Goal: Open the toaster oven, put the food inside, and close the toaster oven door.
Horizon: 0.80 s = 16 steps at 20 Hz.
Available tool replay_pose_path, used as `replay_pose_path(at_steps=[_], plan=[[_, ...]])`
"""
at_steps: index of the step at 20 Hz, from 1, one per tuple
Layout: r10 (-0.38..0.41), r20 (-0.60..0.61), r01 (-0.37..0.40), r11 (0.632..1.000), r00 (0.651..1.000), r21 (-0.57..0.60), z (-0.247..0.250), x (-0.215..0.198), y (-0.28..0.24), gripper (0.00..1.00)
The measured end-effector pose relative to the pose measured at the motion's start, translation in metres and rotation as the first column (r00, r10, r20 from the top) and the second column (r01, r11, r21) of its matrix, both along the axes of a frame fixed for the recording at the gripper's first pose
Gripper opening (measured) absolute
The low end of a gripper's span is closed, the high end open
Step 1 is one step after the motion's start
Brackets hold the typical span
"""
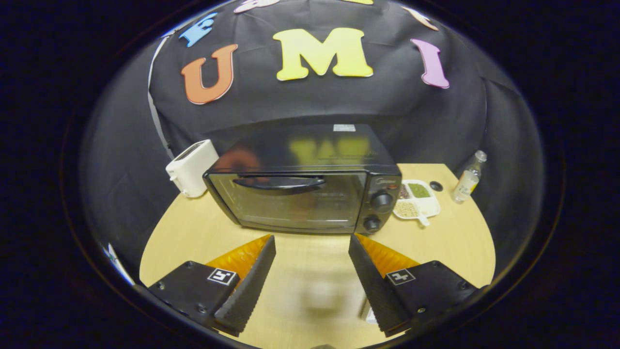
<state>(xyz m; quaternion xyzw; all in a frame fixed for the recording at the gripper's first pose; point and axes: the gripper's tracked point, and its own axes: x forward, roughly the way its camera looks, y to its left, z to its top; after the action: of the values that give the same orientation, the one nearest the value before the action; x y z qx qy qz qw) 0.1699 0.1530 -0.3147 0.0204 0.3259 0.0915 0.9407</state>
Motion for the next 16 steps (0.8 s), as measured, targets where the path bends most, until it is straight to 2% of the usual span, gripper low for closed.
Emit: replay_pose_path(at_steps=[3,7,13,16], plan=[[-0.034,0.054,0.035,0.999,0.998,-0.015,0.033,-0.013,-0.030,0.97],[-0.102,0.205,0.106,0.994,0.974,-0.008,0.119,-0.029,-0.082,0.97],[-0.194,0.441,0.202,0.979,0.876,0.029,0.258,-0.065,-0.181,0.97],[-0.210,0.534,0.236,0.971,0.819,0.020,0.297,-0.089,-0.223,0.98]])
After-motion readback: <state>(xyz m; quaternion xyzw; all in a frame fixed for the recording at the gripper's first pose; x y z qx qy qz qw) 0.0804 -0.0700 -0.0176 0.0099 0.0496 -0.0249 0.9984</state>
